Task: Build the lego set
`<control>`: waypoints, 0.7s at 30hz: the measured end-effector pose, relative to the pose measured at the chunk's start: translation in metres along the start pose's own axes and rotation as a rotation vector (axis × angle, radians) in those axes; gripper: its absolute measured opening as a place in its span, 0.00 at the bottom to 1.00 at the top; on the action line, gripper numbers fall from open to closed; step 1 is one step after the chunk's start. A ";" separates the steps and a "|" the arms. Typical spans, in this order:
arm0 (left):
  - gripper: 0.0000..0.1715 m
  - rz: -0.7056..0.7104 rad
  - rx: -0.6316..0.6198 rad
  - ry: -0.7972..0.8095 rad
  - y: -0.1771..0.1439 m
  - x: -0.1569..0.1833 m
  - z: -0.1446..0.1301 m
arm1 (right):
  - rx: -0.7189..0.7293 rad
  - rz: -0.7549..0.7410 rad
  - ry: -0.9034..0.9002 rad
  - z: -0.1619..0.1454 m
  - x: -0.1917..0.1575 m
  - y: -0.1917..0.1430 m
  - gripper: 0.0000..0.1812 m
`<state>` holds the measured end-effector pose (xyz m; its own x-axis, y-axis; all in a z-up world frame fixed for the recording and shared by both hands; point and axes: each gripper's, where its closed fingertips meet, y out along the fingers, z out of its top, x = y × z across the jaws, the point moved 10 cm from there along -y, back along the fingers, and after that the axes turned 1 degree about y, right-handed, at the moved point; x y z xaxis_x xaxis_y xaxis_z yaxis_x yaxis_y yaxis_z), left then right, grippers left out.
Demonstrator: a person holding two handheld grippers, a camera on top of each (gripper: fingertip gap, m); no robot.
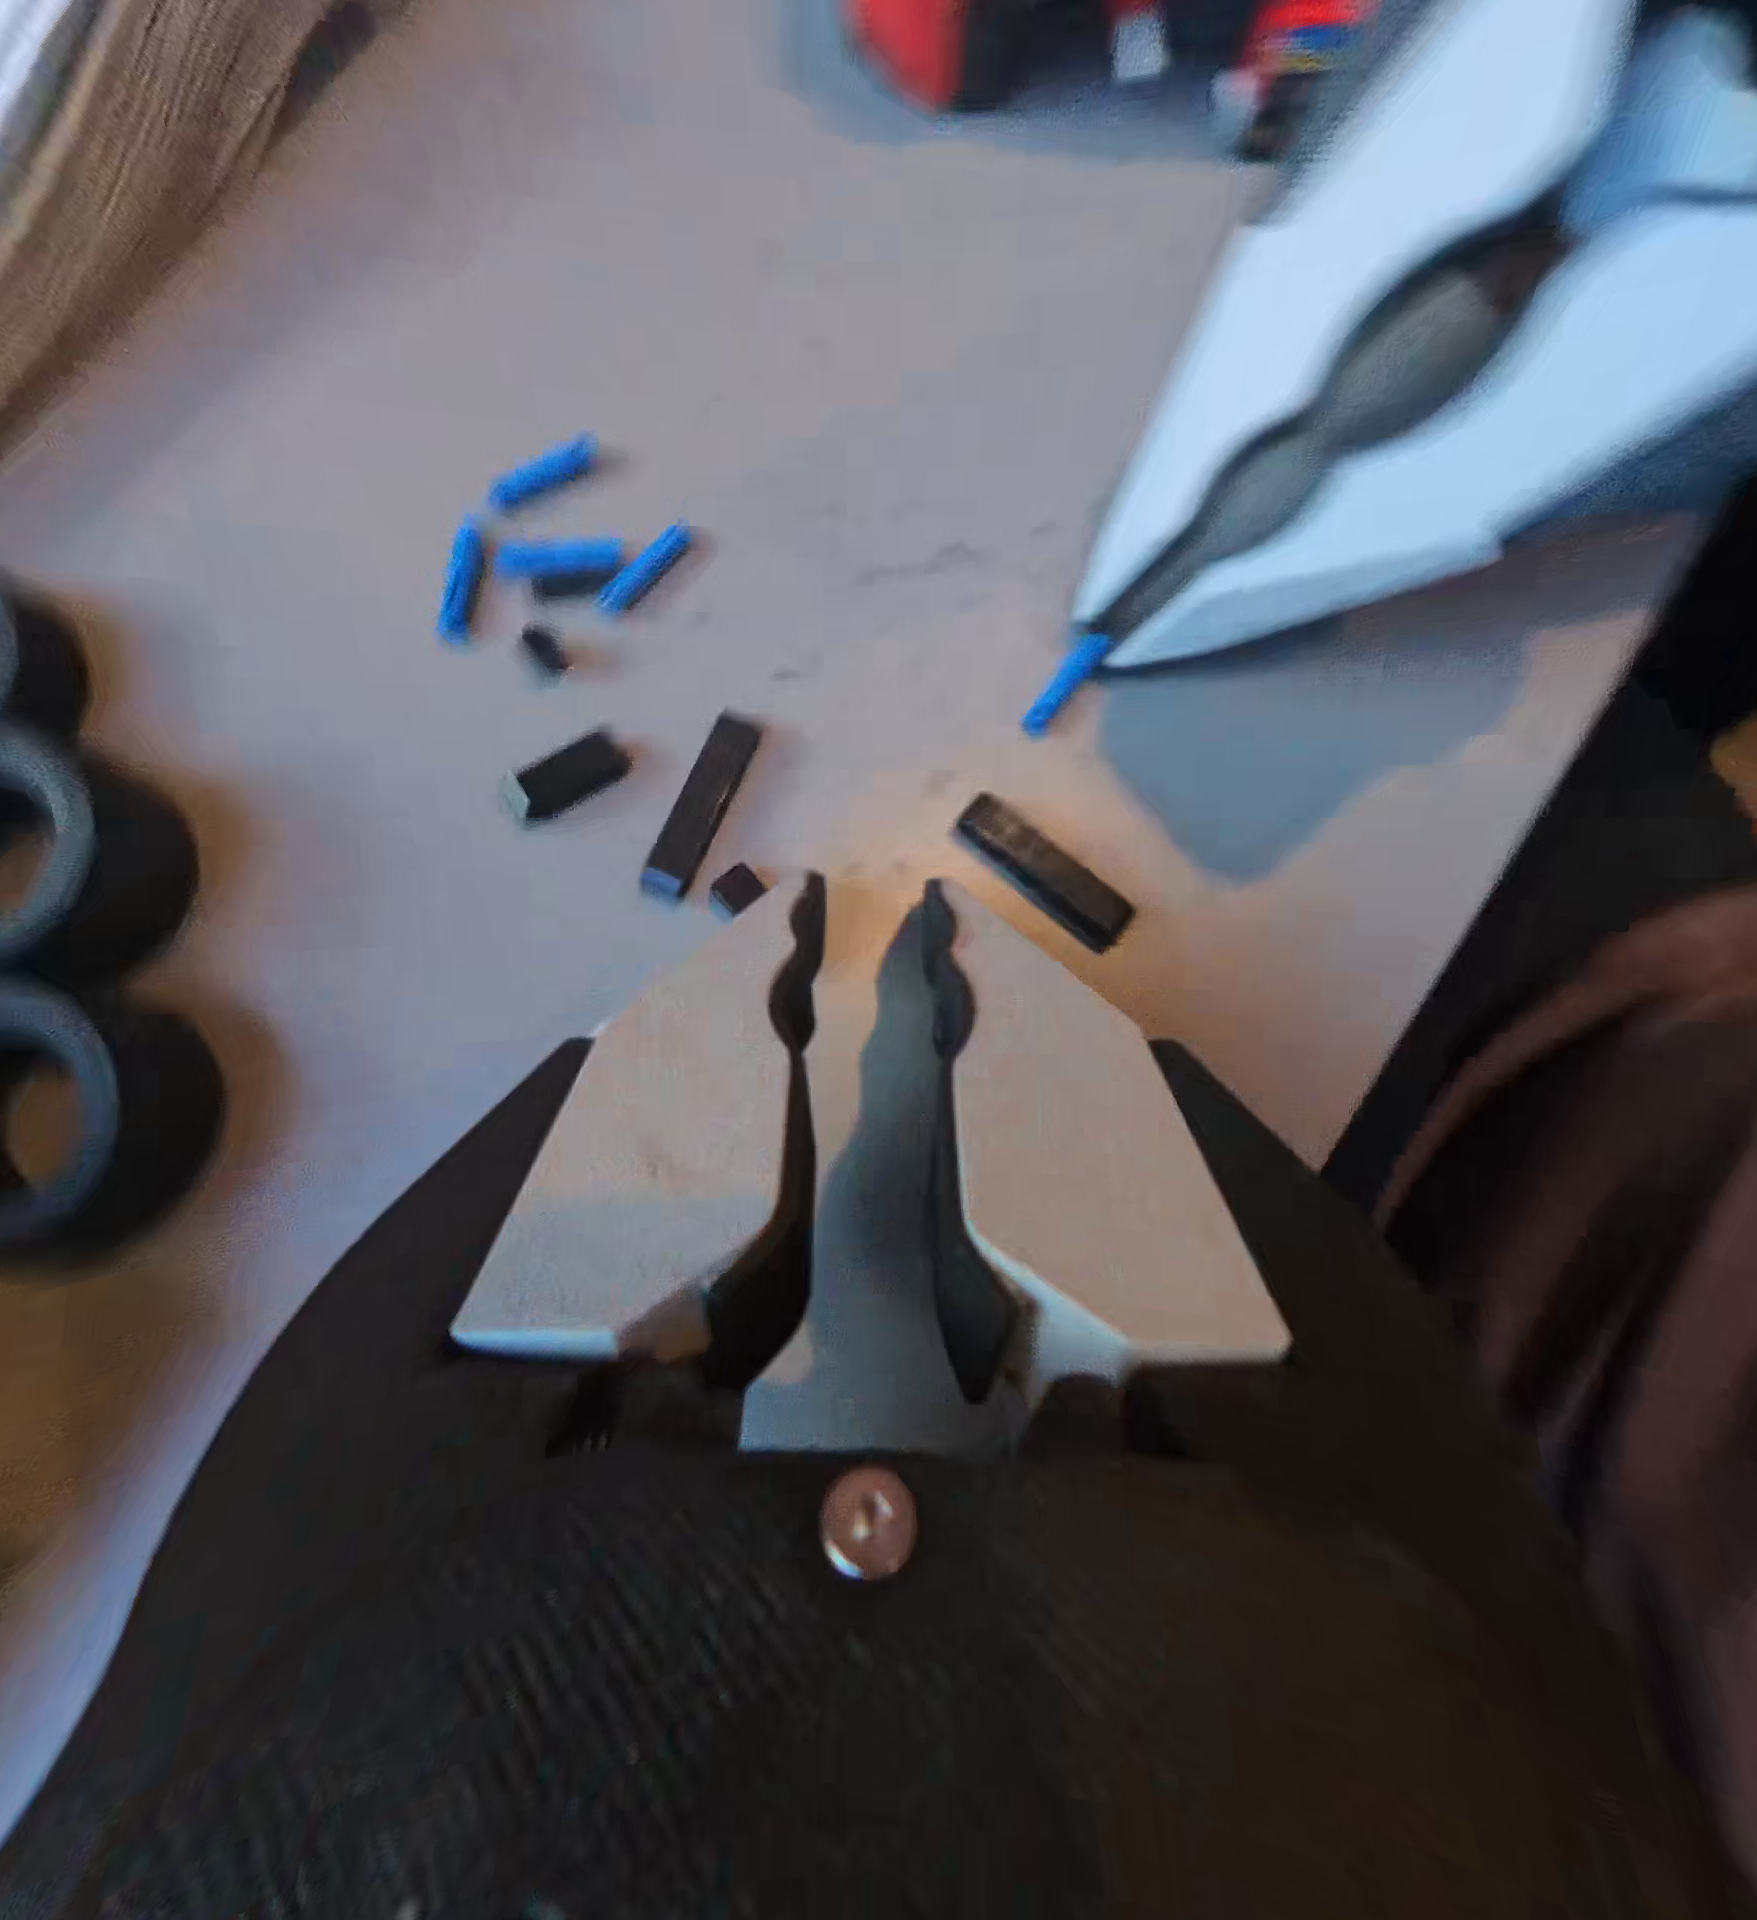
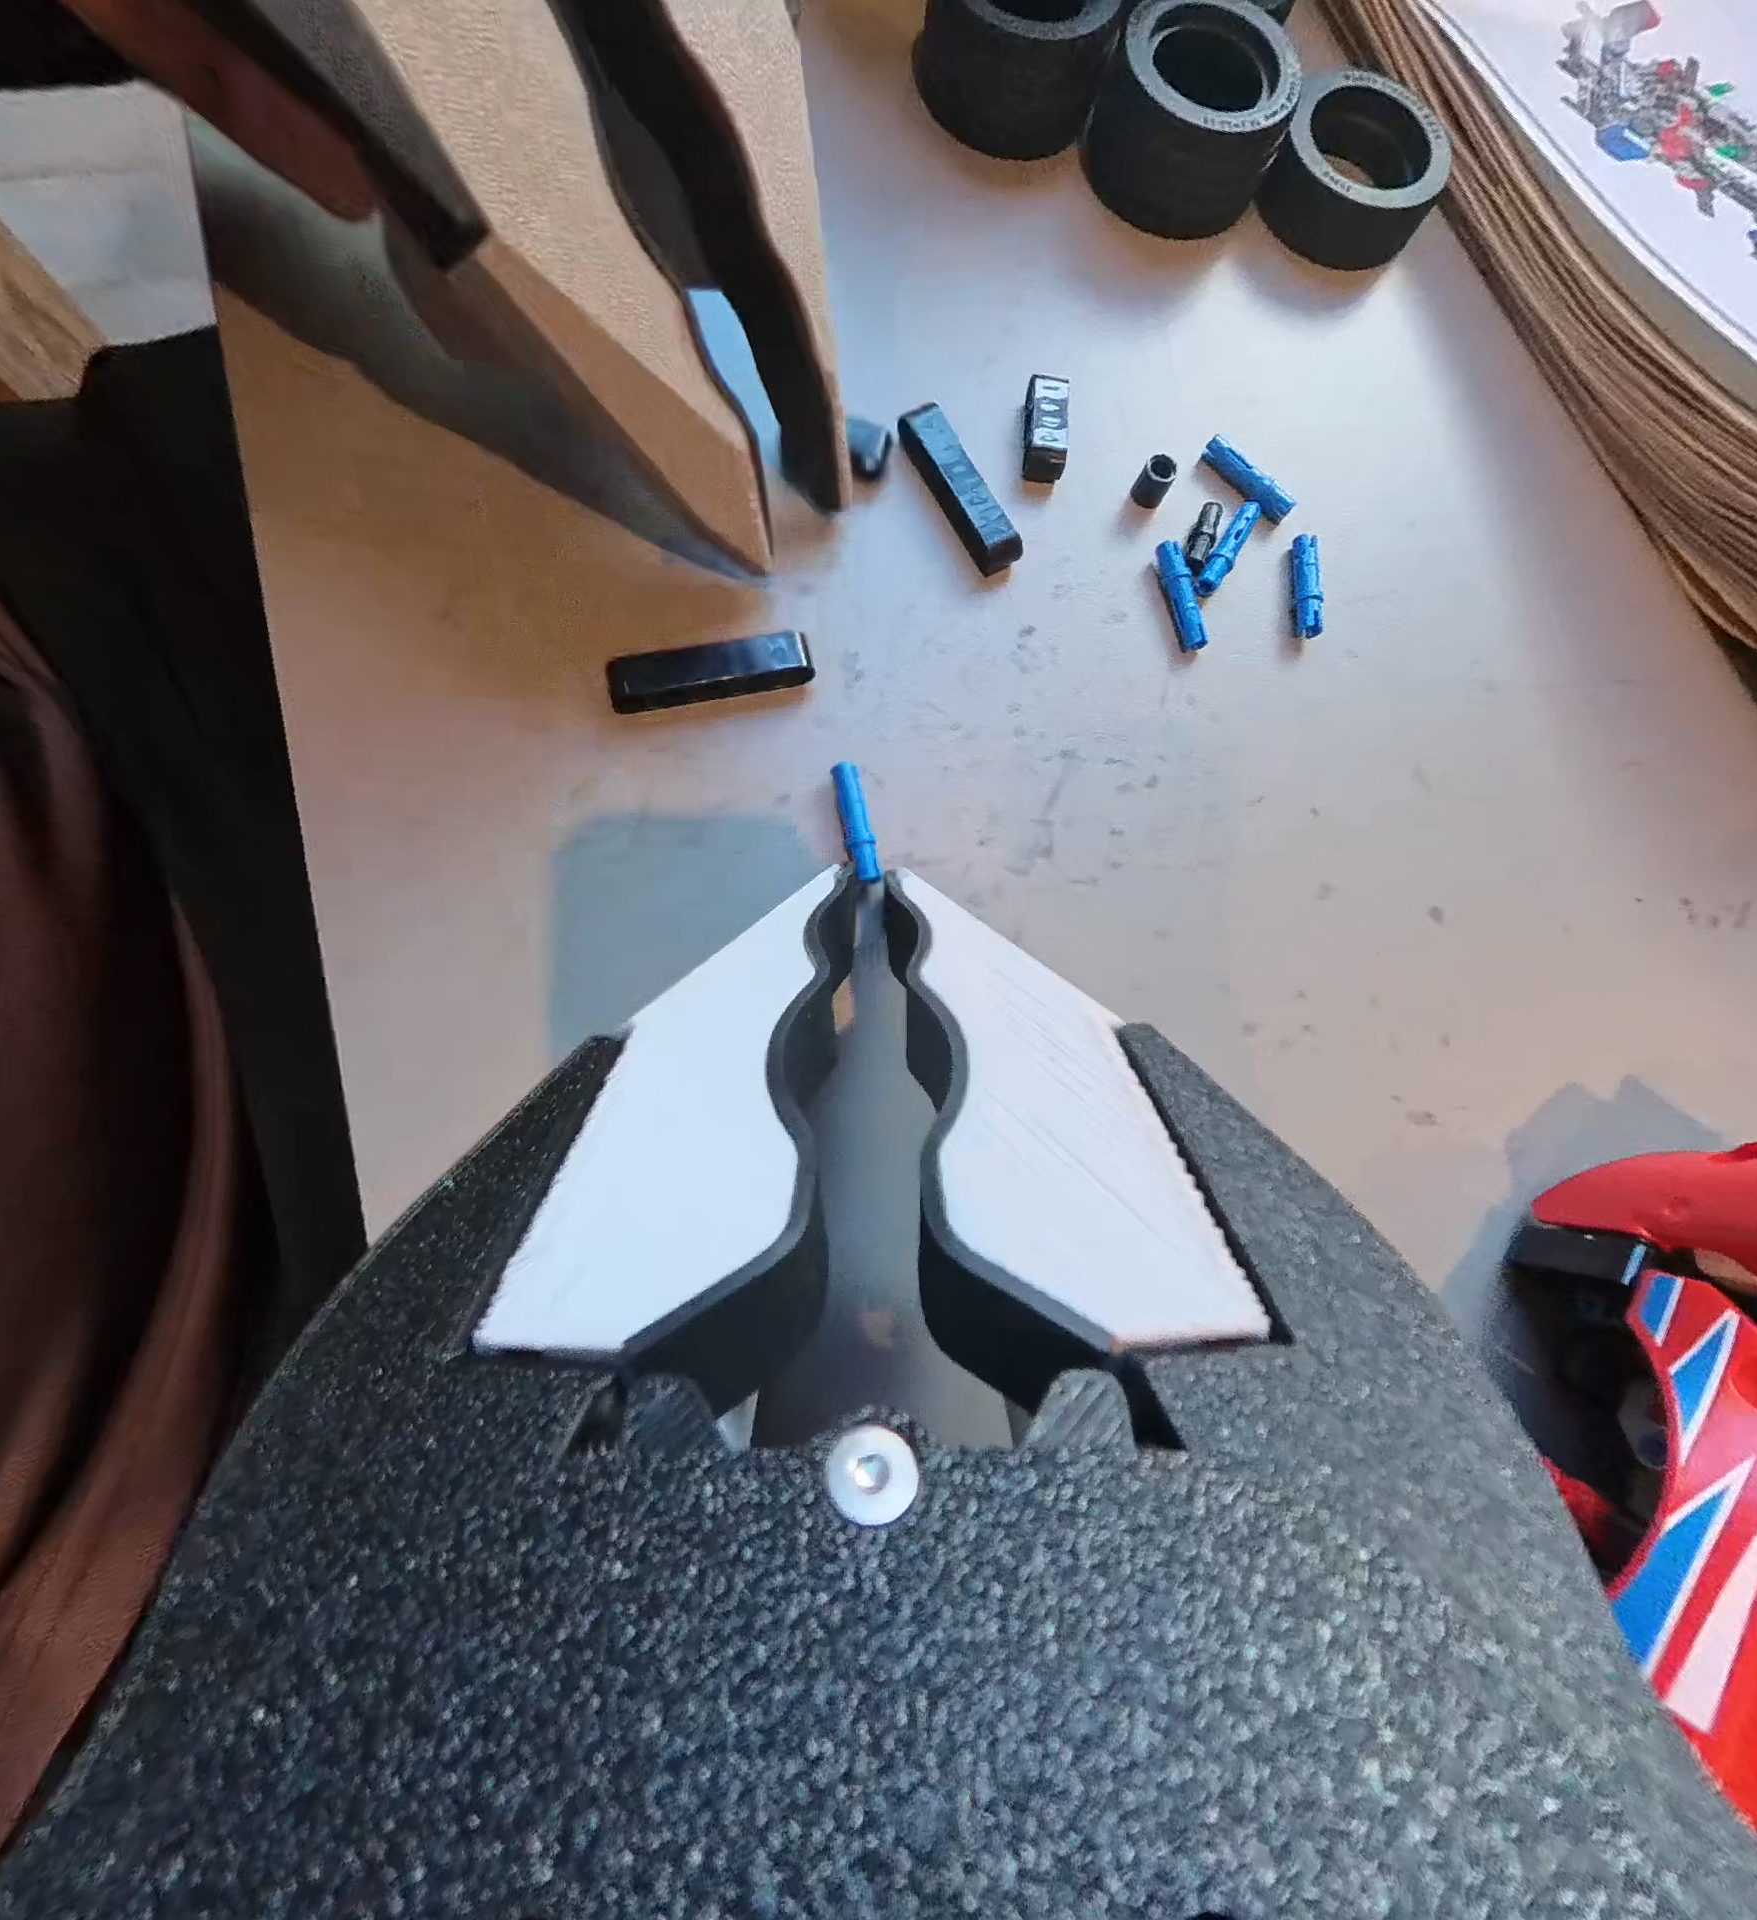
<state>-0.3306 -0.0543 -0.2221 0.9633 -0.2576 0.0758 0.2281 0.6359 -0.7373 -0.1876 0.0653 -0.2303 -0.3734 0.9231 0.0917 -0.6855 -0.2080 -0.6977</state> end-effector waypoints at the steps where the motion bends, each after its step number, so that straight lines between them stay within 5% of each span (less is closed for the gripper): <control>1: 0.12 -0.020 -0.002 -0.107 0.002 0.002 -0.001 | 0.001 -0.002 -0.002 0.000 0.000 0.000 0.02; 3: 0.24 -0.152 0.064 -0.208 -0.001 0.016 0.000 | 0.000 -0.007 -0.008 0.000 -0.001 0.000 0.03; 8: 0.29 -0.068 0.064 -0.195 -0.001 0.027 -0.001 | 0.003 -0.001 -0.007 0.000 0.002 0.001 0.04; 15: 0.07 -0.010 0.031 -0.089 0.009 0.034 0.000 | 0.021 -0.017 -0.029 0.001 -0.001 -0.005 0.05; 21: 0.03 -0.339 -0.044 -0.246 0.007 0.012 -0.003 | 0.110 0.049 -0.121 0.010 -0.013 -0.013 0.14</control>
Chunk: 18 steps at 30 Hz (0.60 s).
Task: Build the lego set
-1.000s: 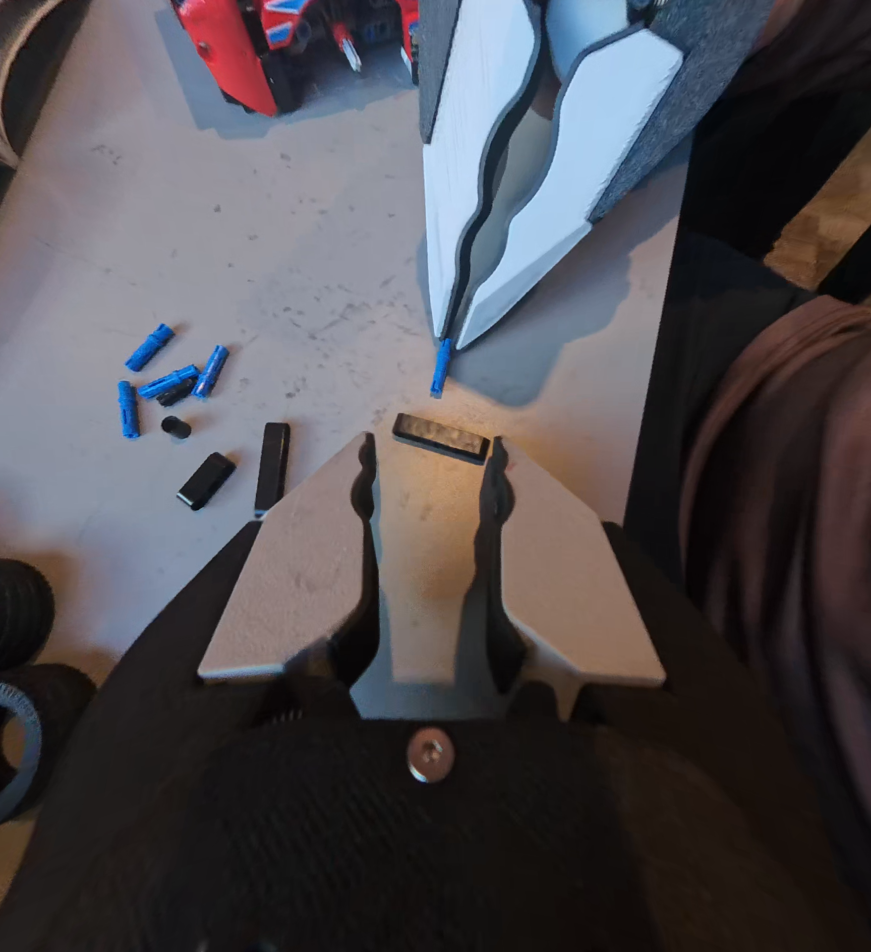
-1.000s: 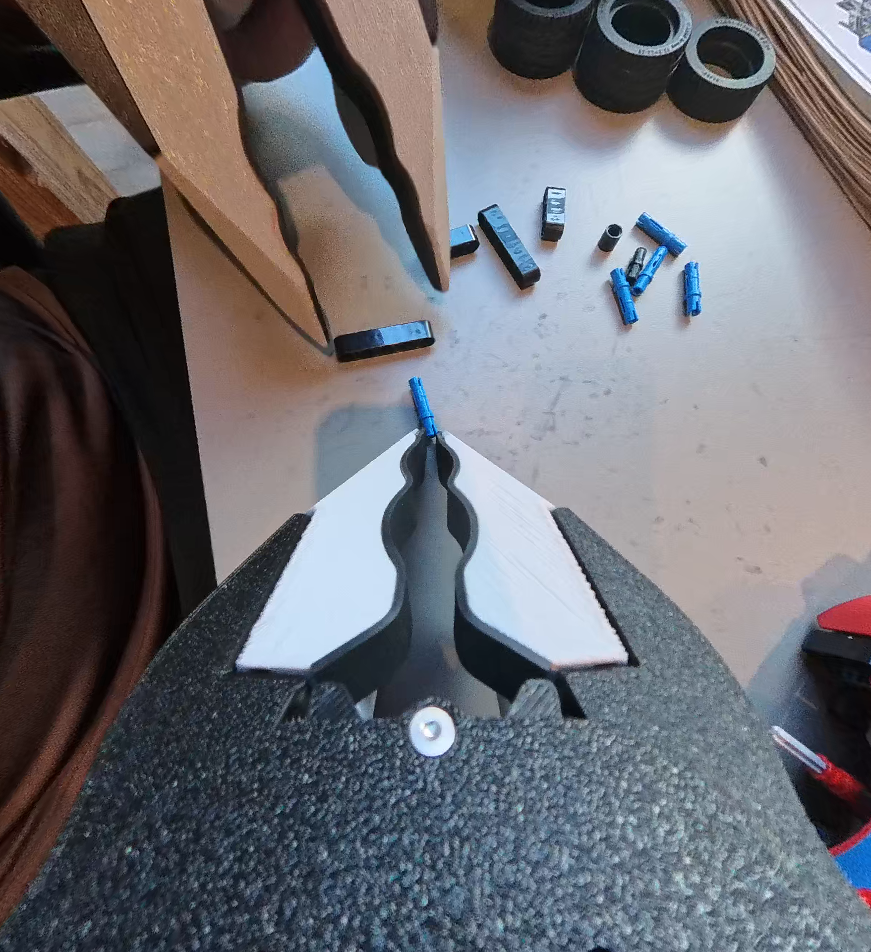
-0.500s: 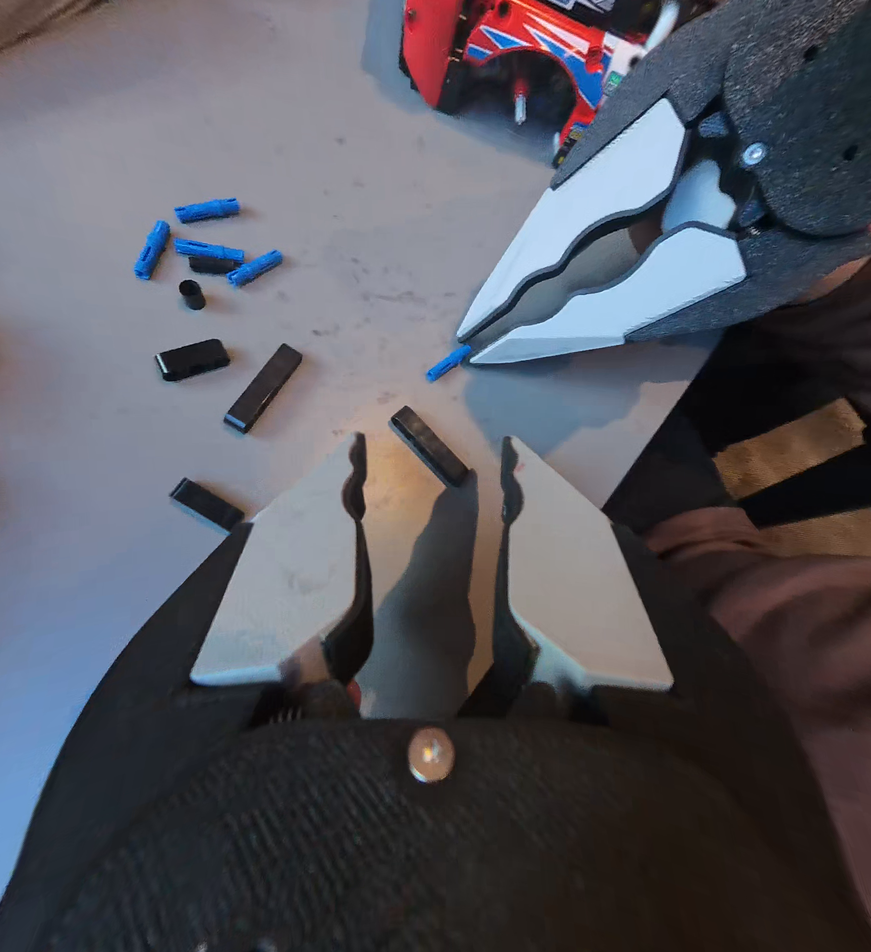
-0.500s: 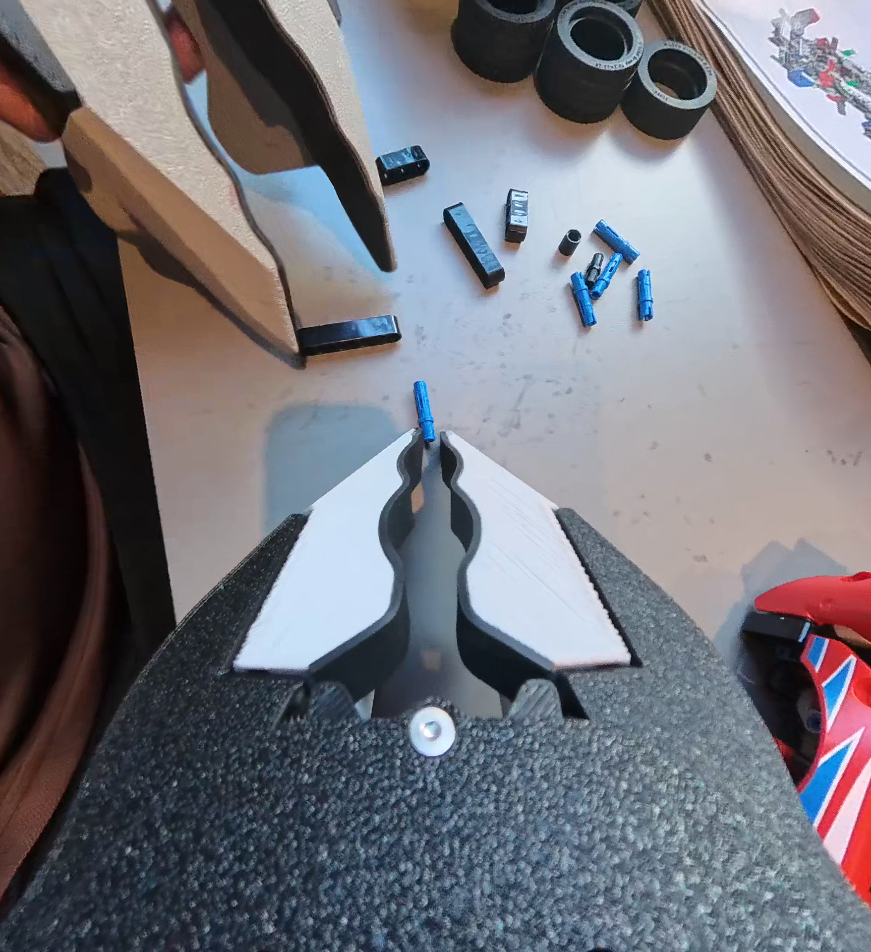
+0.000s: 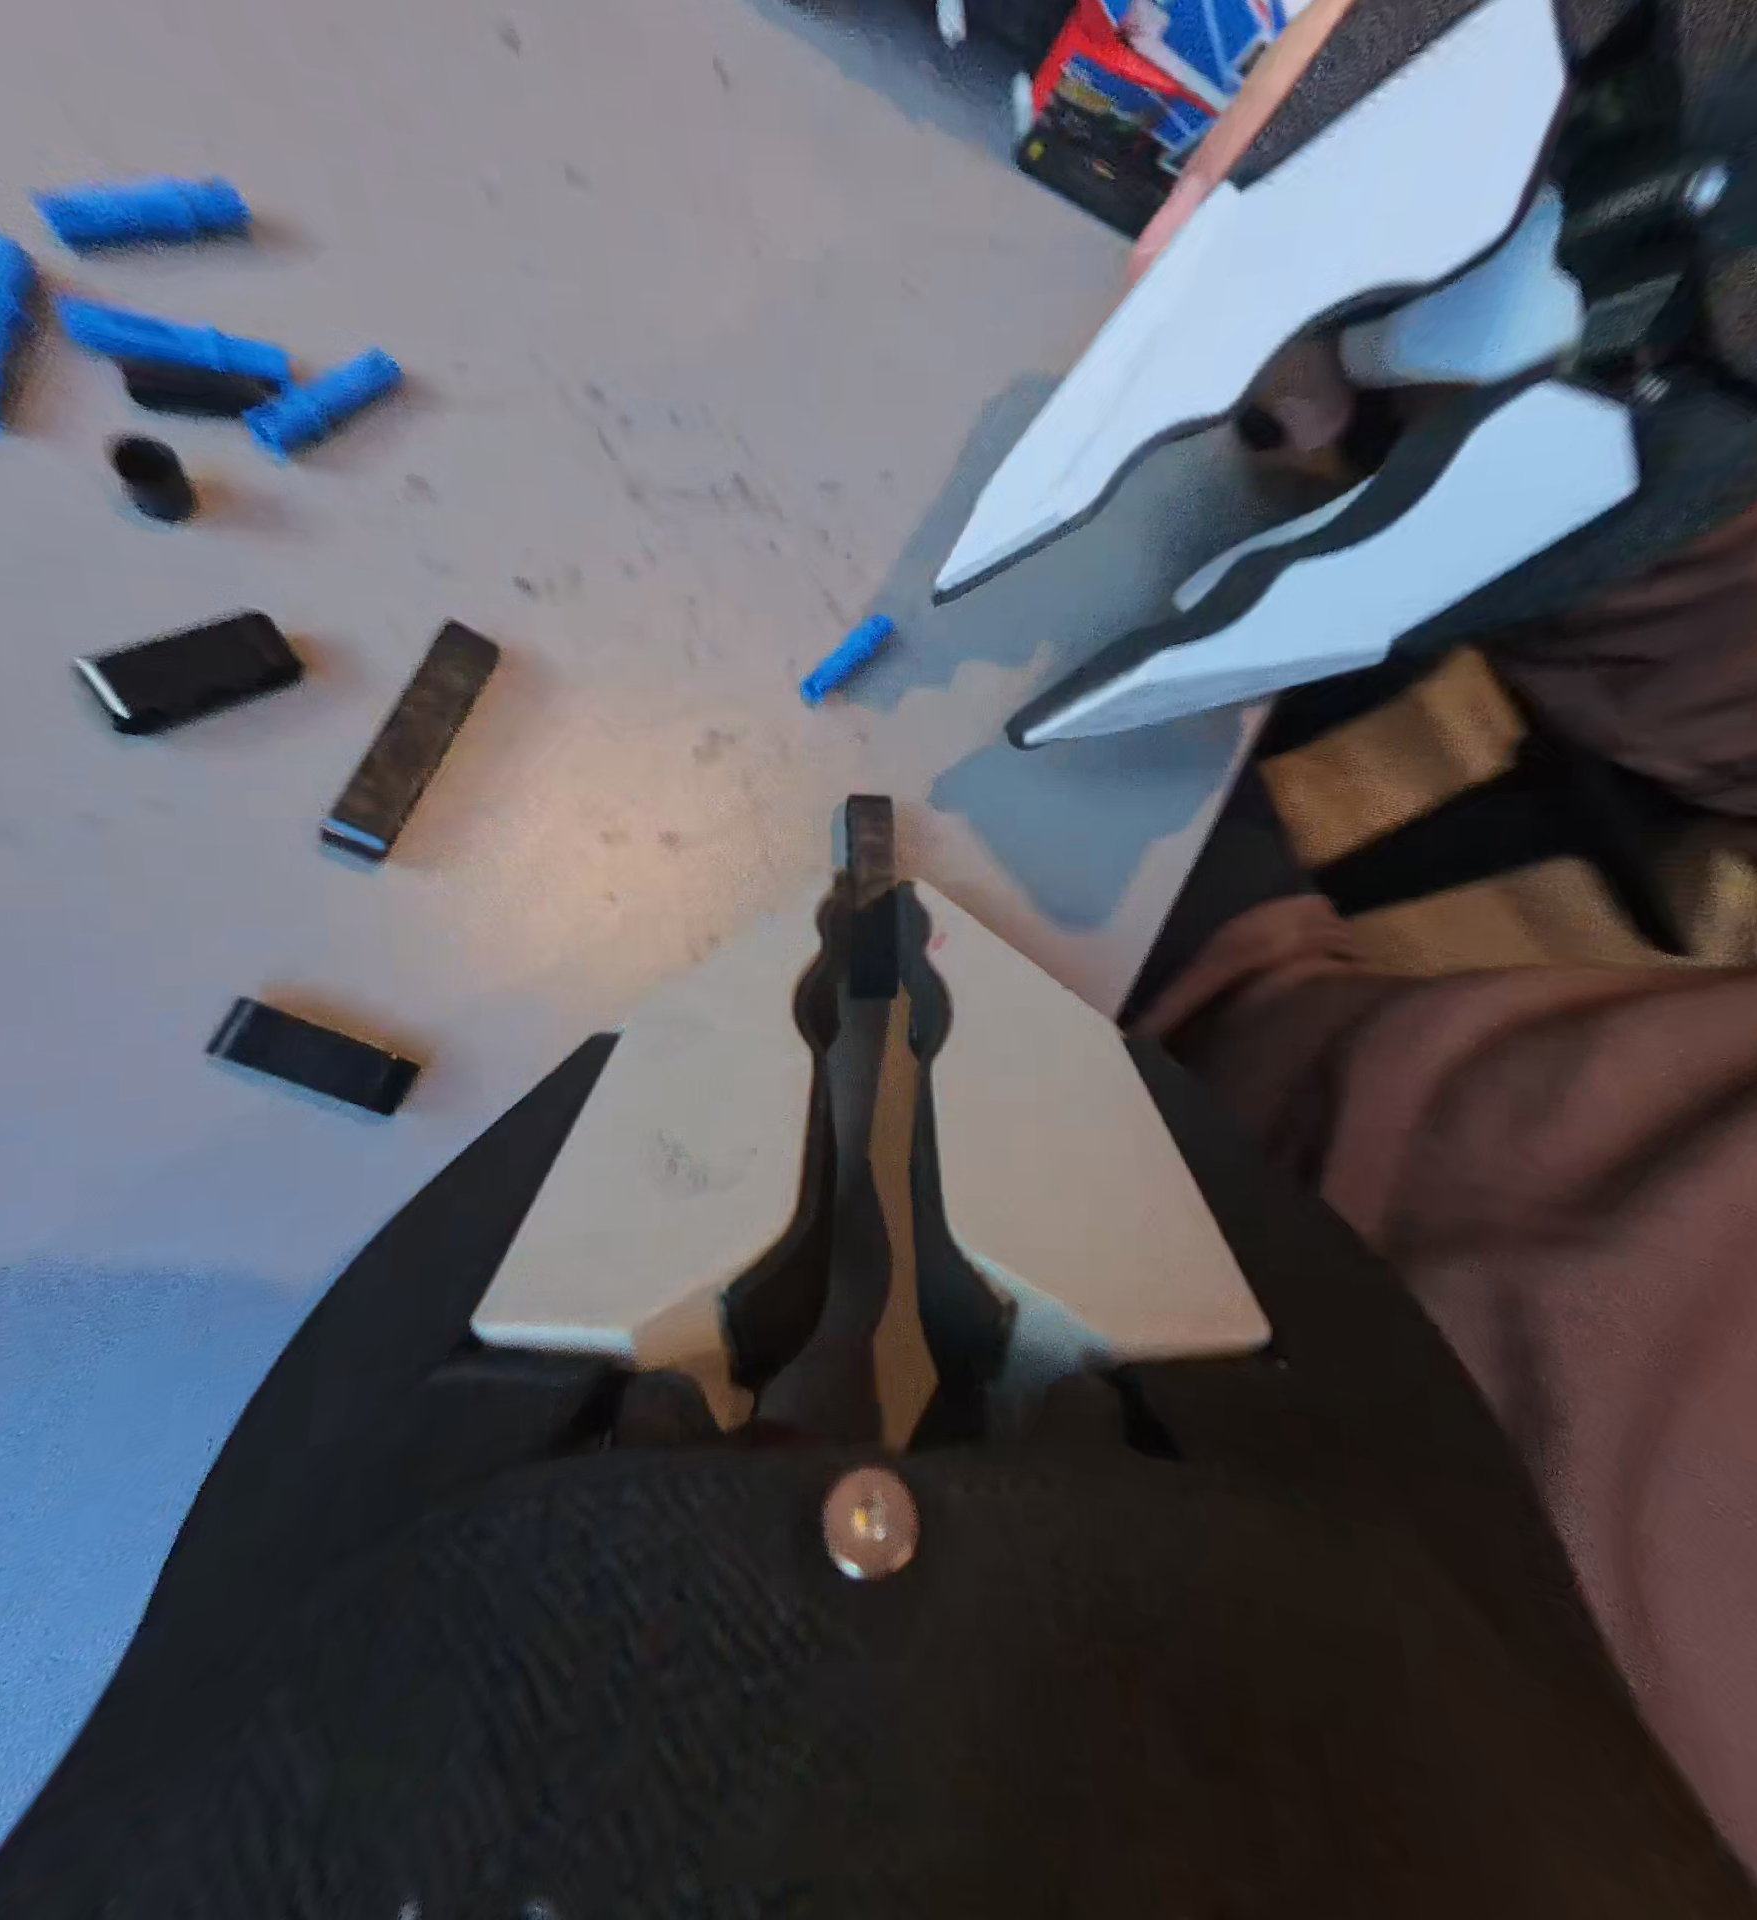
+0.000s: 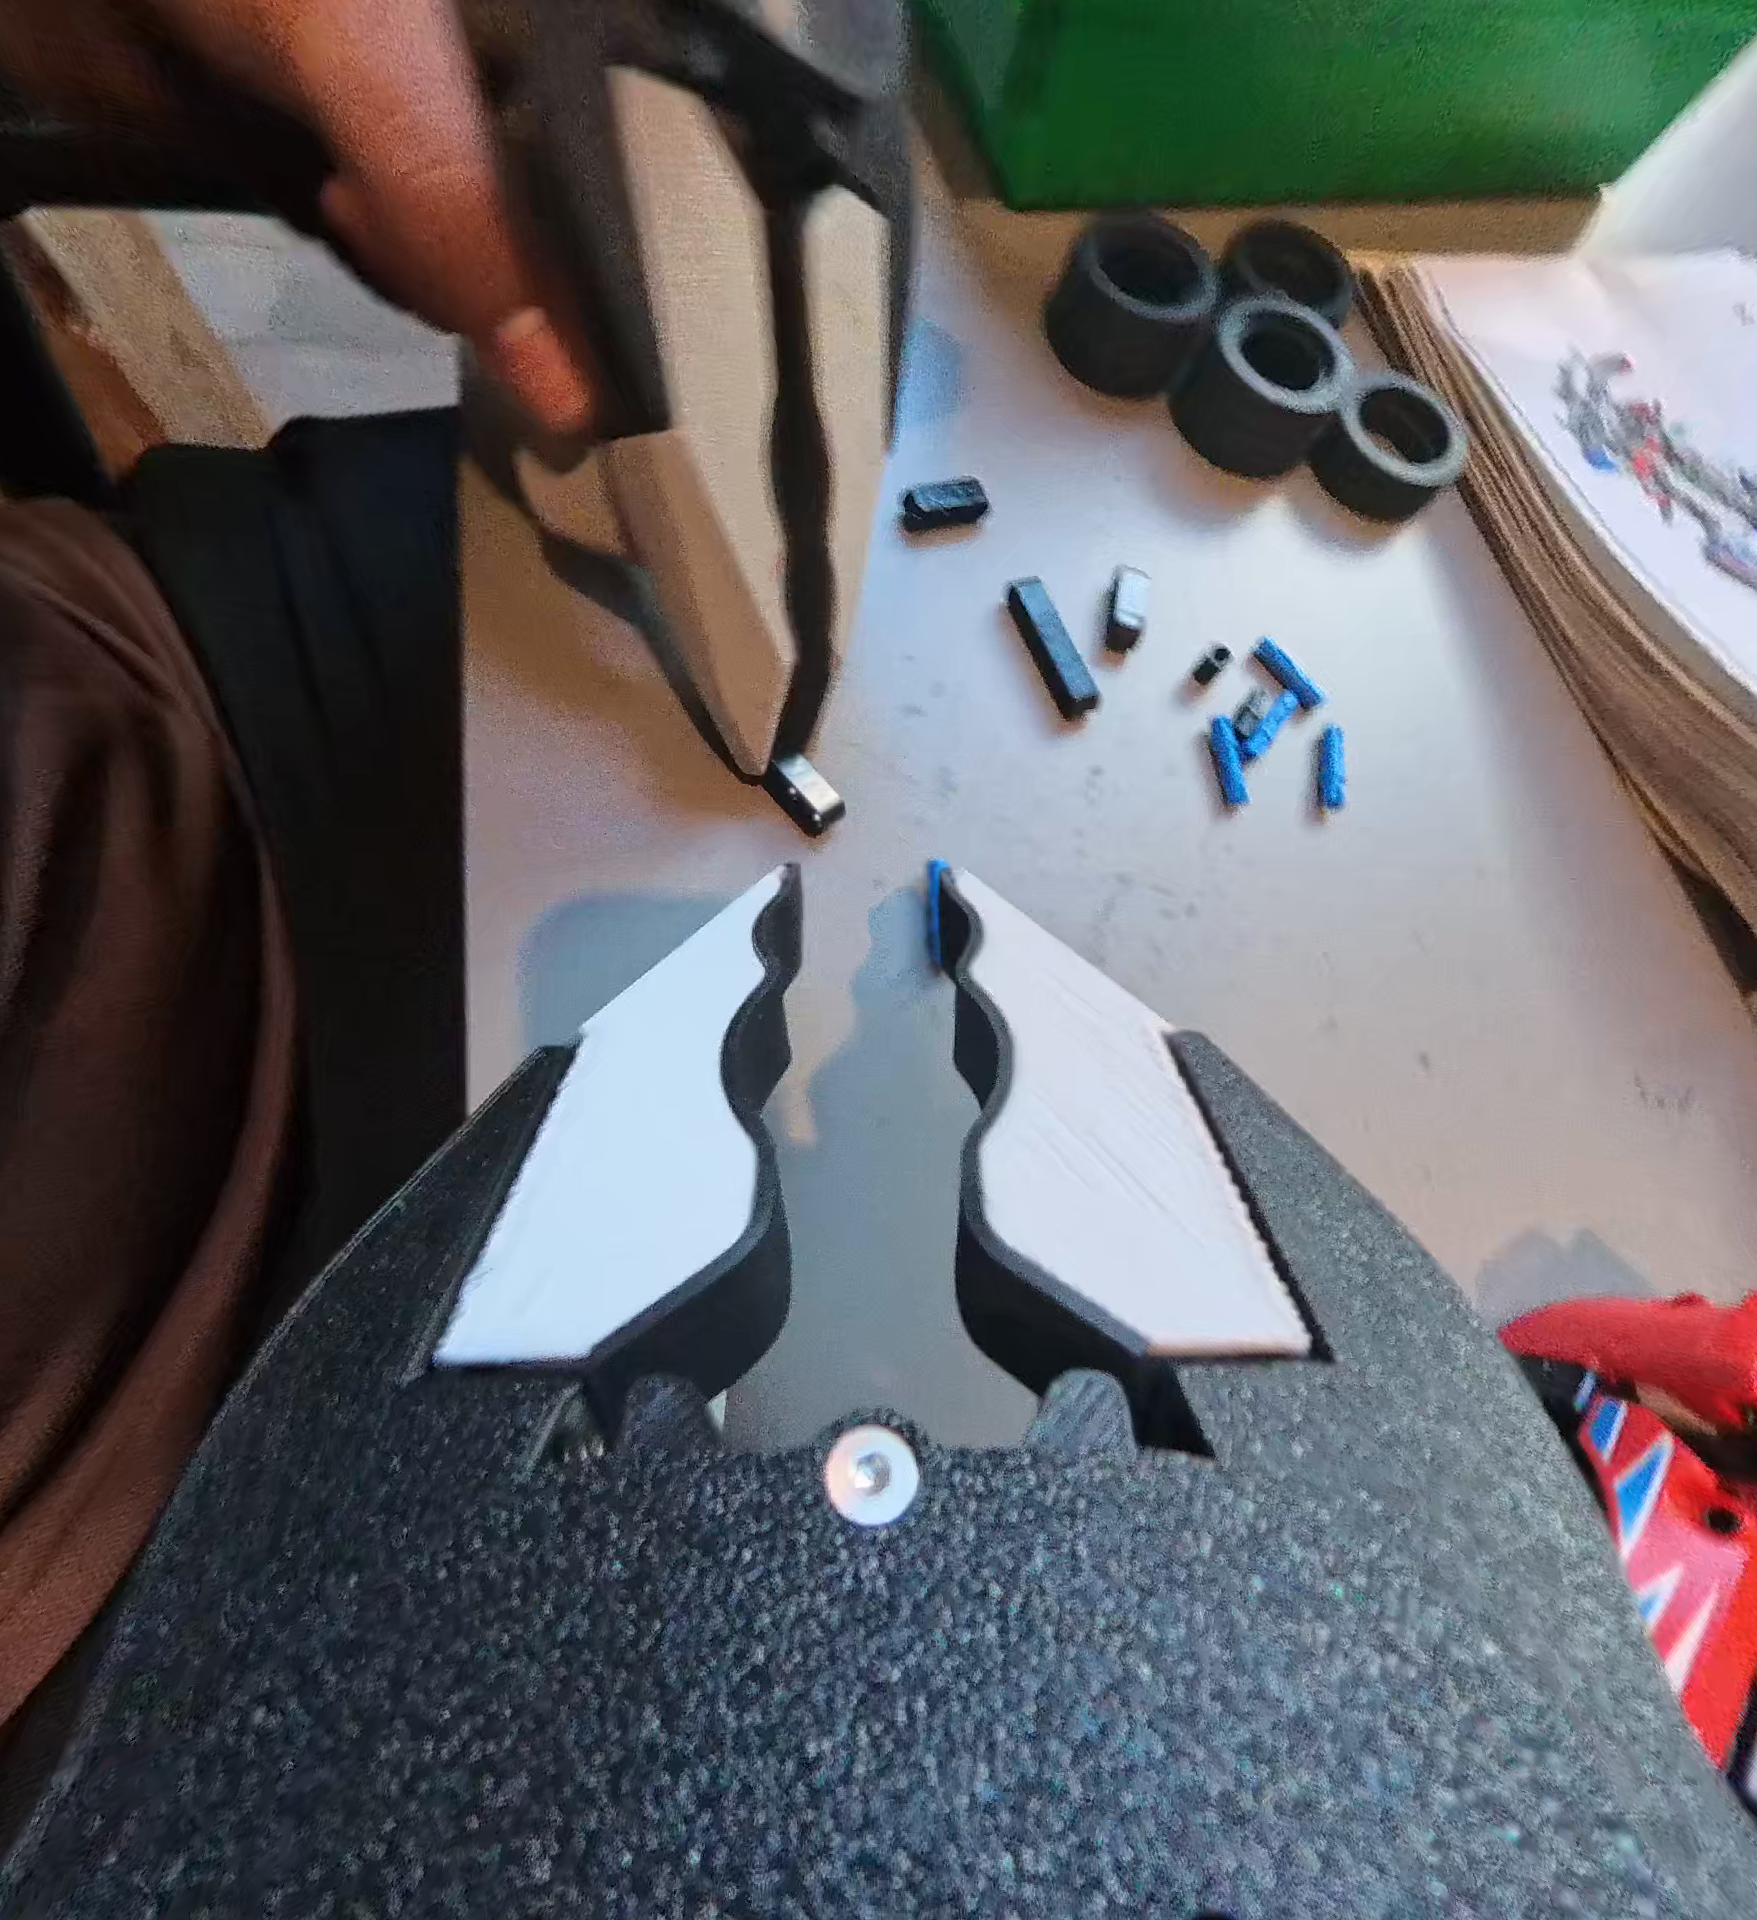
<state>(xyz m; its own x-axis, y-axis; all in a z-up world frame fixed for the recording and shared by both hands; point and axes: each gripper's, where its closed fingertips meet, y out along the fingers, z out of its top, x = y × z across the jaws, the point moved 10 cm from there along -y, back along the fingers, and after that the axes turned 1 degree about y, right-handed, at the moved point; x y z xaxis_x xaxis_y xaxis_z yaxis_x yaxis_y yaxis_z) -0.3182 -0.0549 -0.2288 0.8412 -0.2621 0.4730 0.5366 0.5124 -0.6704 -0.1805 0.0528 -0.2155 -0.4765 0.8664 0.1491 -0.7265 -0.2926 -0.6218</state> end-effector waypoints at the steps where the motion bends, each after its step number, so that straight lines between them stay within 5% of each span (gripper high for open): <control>1: 0.03 -0.080 -0.021 -0.039 -0.002 -0.004 -0.001 | 0.006 0.005 -0.044 0.003 -0.005 0.002 0.16; 9: 0.03 -0.405 -0.042 -0.176 -0.005 -0.011 -0.005 | 0.002 -0.051 -0.330 0.017 -0.038 0.023 0.10; 12: 0.03 -0.375 -0.021 -0.150 -0.004 -0.014 -0.004 | -0.029 -0.021 -0.337 0.013 -0.039 0.027 0.05; 14: 0.13 -0.275 0.021 -0.071 -0.009 -0.015 -0.002 | -0.054 -0.018 -0.296 0.011 -0.034 0.027 0.05; 18: 0.19 -0.071 0.013 0.263 -0.014 0.003 -0.007 | -0.025 0.043 -0.159 0.011 -0.022 0.024 0.05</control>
